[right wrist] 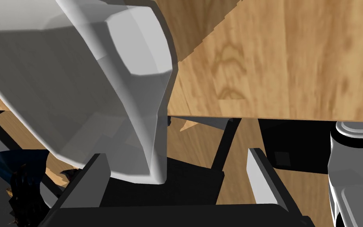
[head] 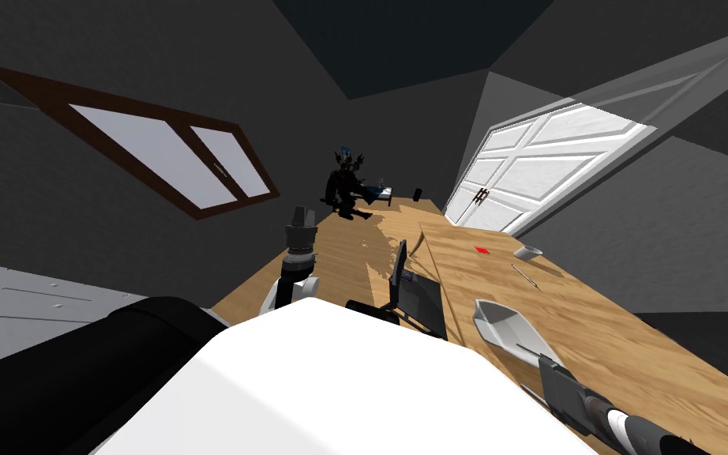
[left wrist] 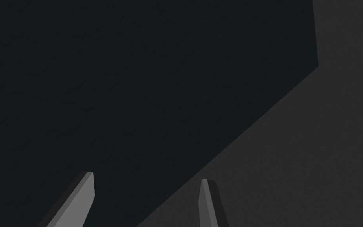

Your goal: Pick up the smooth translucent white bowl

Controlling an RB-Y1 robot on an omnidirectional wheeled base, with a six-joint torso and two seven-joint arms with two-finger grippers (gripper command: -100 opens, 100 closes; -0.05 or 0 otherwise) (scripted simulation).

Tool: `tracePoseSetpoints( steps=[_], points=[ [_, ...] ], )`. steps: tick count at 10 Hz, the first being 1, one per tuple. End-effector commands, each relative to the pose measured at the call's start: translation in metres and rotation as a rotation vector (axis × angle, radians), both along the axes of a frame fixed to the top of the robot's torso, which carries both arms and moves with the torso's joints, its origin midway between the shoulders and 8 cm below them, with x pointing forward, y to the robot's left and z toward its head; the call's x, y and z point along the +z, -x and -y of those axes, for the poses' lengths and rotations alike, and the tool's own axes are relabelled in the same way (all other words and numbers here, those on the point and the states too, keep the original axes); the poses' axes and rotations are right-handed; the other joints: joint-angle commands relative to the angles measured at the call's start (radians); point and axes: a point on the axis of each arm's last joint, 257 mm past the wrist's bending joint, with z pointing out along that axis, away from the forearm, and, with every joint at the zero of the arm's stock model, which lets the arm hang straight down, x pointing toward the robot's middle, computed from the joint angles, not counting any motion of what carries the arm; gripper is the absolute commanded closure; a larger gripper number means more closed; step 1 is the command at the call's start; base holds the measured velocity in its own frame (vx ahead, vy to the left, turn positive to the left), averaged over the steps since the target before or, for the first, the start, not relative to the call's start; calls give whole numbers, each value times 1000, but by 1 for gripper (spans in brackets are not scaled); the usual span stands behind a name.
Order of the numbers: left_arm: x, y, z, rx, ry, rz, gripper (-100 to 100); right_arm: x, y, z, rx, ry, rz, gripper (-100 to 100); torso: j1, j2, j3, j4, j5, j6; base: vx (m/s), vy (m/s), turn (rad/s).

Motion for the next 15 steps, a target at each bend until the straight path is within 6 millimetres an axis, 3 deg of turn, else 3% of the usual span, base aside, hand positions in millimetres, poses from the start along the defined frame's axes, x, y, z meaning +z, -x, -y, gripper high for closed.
tracePoseSetpoints(
  steps=[1,7,8,14,15],
  points=[
    [0,0,0,0,0,0,0,0,0,0,-1,-1,-1,-100,0,0,0,0,0,0,-4,-8,23],
    [0,0,0,0,0,0,0,0,0,0,-1,-1,-1,-100,1,0,0,0,0,0,1,1,-3],
    [0,0,0,0,0,0,0,11,-14,15,0,42,33,-100,1,0,0,0,0,0,-82,4,7],
    [0,0,0,0,0,0,0,46,-46,60,-9,168,115,-100,0,9,5,2,0,0,-147,-5,20],
    [0,0,0,0,0,0,0,59,-56,74,-11,208,143,-100,1,10,6,2,0,0,-189,-12,29]
  ],
)
